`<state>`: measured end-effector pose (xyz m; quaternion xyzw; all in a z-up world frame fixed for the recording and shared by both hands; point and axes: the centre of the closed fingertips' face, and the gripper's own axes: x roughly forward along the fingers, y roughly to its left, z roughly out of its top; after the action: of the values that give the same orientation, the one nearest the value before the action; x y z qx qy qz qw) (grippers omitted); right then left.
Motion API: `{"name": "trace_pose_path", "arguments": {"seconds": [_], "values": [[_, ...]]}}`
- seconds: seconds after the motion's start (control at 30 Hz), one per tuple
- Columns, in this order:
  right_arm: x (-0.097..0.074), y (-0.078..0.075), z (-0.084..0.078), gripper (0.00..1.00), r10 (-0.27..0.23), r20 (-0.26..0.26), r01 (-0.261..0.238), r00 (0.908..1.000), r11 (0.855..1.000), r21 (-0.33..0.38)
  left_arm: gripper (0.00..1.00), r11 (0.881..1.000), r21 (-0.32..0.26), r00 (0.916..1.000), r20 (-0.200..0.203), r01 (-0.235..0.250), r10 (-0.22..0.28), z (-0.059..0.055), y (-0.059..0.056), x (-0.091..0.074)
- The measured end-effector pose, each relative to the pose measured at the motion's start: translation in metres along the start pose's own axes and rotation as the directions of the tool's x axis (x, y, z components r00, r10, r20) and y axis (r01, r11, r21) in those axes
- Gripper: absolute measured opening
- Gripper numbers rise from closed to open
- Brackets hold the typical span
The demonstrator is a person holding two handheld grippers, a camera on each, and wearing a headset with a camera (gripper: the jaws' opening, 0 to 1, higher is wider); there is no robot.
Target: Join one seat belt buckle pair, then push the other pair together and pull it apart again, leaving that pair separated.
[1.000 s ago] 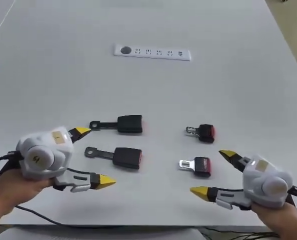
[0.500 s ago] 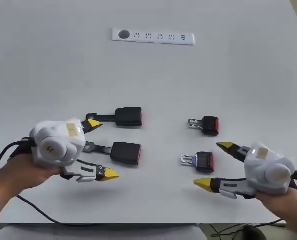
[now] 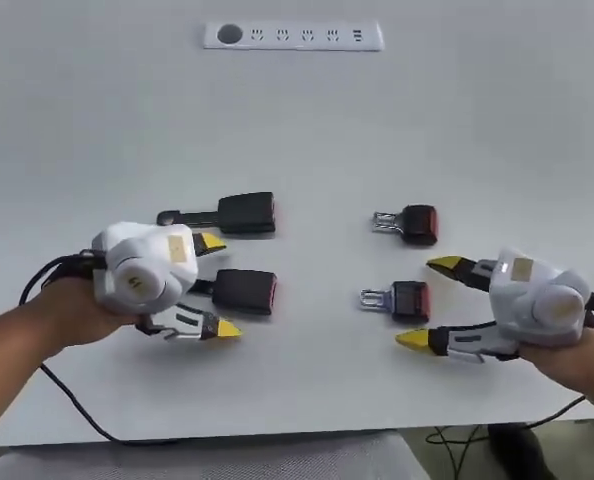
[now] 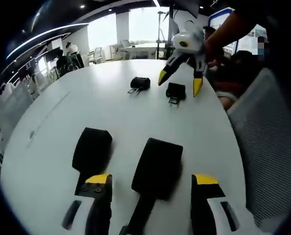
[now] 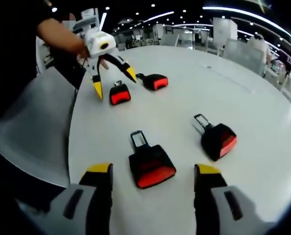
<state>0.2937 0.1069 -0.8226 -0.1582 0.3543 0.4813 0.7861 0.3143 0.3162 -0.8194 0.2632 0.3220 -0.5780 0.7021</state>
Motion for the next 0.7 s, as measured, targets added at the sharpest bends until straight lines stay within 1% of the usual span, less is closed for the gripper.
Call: {"name": "trace_pose_path", "arguments": {"seconds": [0.03, 0.07, 0.13, 0.2, 0.23, 0.27, 0.3, 0.33, 0.4, 0.5, 0.57, 0.63, 0.7], "values": [[0.000, 0.000, 0.000, 0.69, 0.004, 0.000, -0.004, 1.0000, 1.000, -0.001, 0.65, 1.000, 0.007, 1.0000, -0.007, 0.005, -0.005, -0.001, 0.000, 0.001], [0.000, -0.001, 0.000, 0.68, 0.013, 0.001, -0.013, 0.9999, 1.000, 0.001, 0.62, 1.000, 0.007, 0.9997, -0.011, 0.020, -0.020, -0.003, 0.000, 0.004], [0.001, -0.001, 0.000, 0.65, 0.027, -0.005, -0.027, 0.9996, 1.000, -0.003, 0.58, 0.999, 0.013, 0.9993, -0.015, 0.035, -0.034, -0.004, 0.000, 0.006], [0.002, 0.000, -0.002, 0.61, 0.050, -0.017, -0.051, 0.9986, 0.999, -0.015, 0.56, 0.998, 0.046, 0.9984, -0.032, 0.049, -0.047, -0.006, -0.001, 0.008], [0.002, 0.001, -0.003, 0.60, 0.058, -0.025, -0.059, 0.9980, 0.998, -0.026, 0.56, 0.996, 0.068, 0.9972, -0.053, 0.055, -0.052, -0.009, -0.001, 0.009], [0.003, 0.000, -0.002, 0.59, 0.061, -0.026, -0.062, 0.9978, 0.997, -0.052, 0.56, 0.996, 0.072, 0.9983, -0.020, 0.056, -0.054, -0.003, 0.000, 0.010], [0.002, 0.001, -0.003, 0.58, 0.065, -0.031, -0.066, 0.9974, 0.997, -0.050, 0.57, 0.996, 0.067, 0.9977, -0.038, 0.058, -0.056, -0.005, 0.002, 0.009], [0.003, 0.000, -0.003, 0.57, 0.069, -0.033, -0.071, 0.9971, 0.996, -0.051, 0.57, 0.996, 0.063, 0.9974, -0.042, 0.062, -0.059, -0.005, 0.003, 0.009], [0.003, 0.000, -0.001, 0.55, 0.084, -0.037, -0.086, 0.9958, 0.995, -0.058, 0.53, 0.995, 0.073, 0.9974, -0.039, 0.063, -0.060, -0.004, 0.003, 0.009], [0.001, 0.006, -0.001, 0.51, 0.127, -0.054, -0.133, 0.9904, 0.985, -0.113, 0.50, 0.991, 0.102, 0.9956, -0.048, 0.085, -0.080, -0.001, 0.001, 0.010], [0.000, 0.007, -0.001, 0.46, 0.137, -0.058, -0.143, 0.9889, 0.982, -0.124, 0.47, 0.990, 0.108, 0.9951, -0.052, 0.089, -0.083, 0.000, 0.000, 0.009], [-0.001, 0.007, 0.001, 0.42, 0.140, -0.060, -0.147, 0.9883, 0.979, -0.137, 0.44, 0.985, 0.133, 0.9928, -0.060, 0.110, -0.103, 0.002, -0.004, 0.009], [-0.002, 0.008, 0.002, 0.39, 0.149, -0.056, -0.155, 0.9873, 0.978, -0.140, 0.39, 0.981, 0.150, 0.9915, -0.064, 0.122, -0.113, 0.004, -0.008, 0.009]]}}
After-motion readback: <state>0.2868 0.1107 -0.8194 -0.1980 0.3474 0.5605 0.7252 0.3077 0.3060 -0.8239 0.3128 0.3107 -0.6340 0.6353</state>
